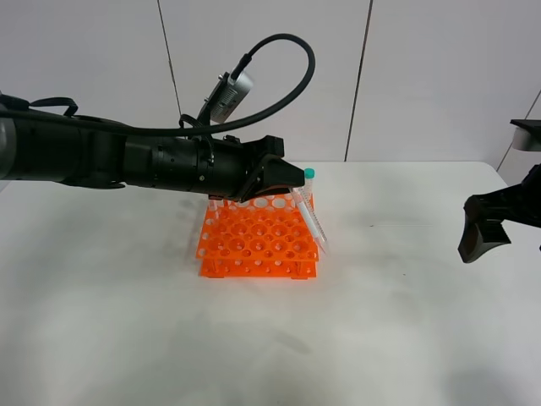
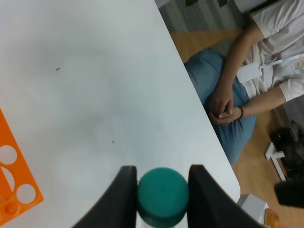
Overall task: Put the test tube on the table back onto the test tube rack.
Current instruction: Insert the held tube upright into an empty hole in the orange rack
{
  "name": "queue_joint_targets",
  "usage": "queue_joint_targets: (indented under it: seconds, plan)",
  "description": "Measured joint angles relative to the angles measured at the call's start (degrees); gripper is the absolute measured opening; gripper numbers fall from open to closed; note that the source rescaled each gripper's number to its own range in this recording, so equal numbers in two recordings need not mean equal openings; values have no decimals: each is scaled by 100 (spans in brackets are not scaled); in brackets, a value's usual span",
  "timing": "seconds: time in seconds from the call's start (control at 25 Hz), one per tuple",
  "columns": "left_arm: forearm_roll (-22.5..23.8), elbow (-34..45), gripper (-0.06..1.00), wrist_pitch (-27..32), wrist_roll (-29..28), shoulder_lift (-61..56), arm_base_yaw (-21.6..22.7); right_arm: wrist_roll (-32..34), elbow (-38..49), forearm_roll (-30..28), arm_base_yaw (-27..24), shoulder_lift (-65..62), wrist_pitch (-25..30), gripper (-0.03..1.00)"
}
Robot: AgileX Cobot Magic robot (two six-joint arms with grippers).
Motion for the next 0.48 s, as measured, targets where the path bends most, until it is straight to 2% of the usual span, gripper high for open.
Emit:
queue_joint_targets:
  seconds: [0.28, 0.48]
  plan:
    - [0, 0, 0, 0, -16, 0, 0, 20, 1149, 39, 0, -1770, -37, 100]
    - [0, 0, 0, 0, -19, 0, 0, 26, 2266, 52, 0, -3641, -741, 100]
